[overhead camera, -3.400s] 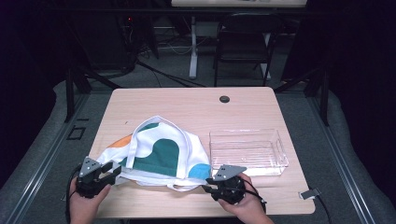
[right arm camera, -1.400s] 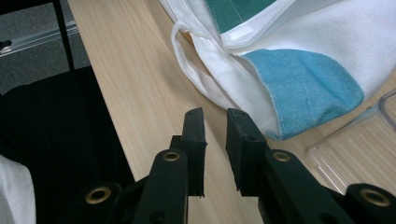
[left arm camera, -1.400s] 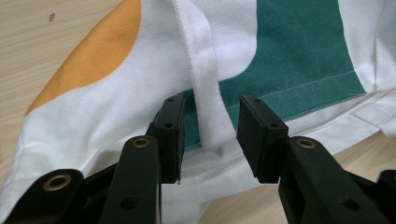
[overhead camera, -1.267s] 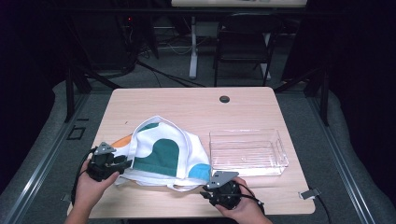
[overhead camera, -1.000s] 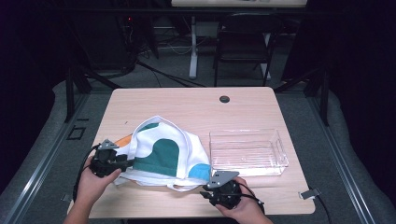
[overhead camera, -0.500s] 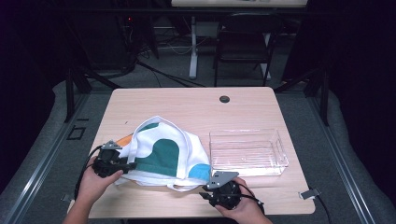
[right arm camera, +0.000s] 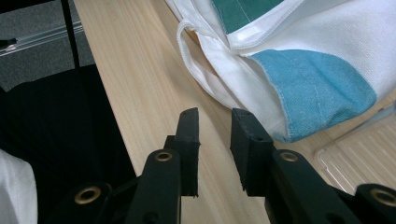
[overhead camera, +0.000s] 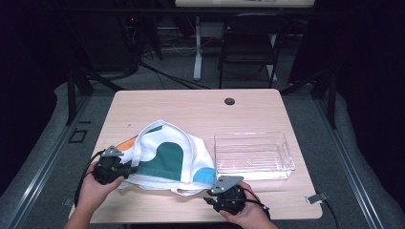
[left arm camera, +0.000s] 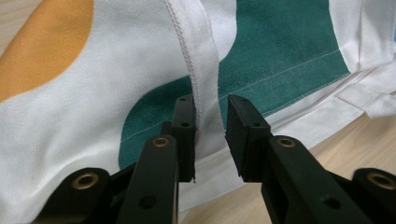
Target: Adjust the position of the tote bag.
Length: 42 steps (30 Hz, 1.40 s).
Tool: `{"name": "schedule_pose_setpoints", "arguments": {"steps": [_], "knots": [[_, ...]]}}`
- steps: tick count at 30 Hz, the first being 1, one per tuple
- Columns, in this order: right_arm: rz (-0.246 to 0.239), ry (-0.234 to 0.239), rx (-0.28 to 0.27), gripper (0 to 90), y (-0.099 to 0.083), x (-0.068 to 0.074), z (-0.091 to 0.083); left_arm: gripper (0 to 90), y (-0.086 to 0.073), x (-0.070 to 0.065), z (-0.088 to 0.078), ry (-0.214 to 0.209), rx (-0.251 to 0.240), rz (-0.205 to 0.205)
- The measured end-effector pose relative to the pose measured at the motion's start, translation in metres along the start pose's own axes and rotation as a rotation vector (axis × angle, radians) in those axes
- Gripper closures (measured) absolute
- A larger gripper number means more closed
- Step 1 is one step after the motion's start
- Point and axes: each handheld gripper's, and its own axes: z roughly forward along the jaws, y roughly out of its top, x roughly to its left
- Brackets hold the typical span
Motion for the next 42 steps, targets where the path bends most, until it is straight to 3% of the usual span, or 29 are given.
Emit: {"name": "schedule_pose_setpoints", "arguments": {"steps": [11,19,23,28,34,35,36,42], "knots": [[-0.015,0.003,0.0,71.9,0.007,0.007,0.0,86.9,0.006,0.002,-0.007,0.008,0.004,0.026],[-0.032,0.007,0.003,71.9,0.019,0.011,0.001,87.3,0.015,0.003,-0.014,0.007,0.002,0.042],[-0.01,0.019,-0.003,71.5,0.021,0.01,0.001,87.4,0.018,0.004,-0.018,0.004,0.0,0.046],[0.002,0.025,0.022,71.3,0.028,0.004,-0.002,87.4,0.024,0.004,-0.022,0.015,-0.007,0.052],[-0.007,0.025,0.015,71.5,0.038,0.001,-0.003,87.5,0.031,0.002,-0.025,0.028,0.003,0.071],[0.015,-0.005,-0.12,71.4,0.037,0.003,0.006,87.5,0.031,0.002,-0.025,0.028,0.003,0.071],[-0.021,0.038,0.011,71.2,0.043,-0.001,-0.004,87.5,0.033,0.002,-0.026,0.03,0.004,0.075],[-0.07,0.048,0.033,71.2,0.057,-0.002,-0.004,87.5,0.036,0.003,-0.029,0.031,0.004,0.07]]}}
